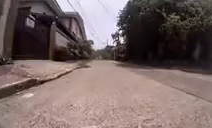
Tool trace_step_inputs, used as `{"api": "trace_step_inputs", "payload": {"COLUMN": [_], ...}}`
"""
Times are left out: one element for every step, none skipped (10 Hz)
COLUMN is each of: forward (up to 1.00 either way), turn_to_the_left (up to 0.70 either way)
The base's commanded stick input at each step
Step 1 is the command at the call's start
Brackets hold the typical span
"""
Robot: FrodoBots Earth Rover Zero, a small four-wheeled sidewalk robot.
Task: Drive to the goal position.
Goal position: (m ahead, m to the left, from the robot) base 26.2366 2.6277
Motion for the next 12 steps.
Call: {"api": "trace_step_inputs", "payload": {"forward": [1.0, 1.0, 1.0, 1.0, 1.0, 1.0, 1.0, 1.0, 1.0, 1.0, 1.0, 1.0], "turn_to_the_left": [0.03, 0.03, 0.03, 0.03, 0.03, 0.03, 0.03, 0.03, 0.03, 0.03, 0.03, 0.03]}}
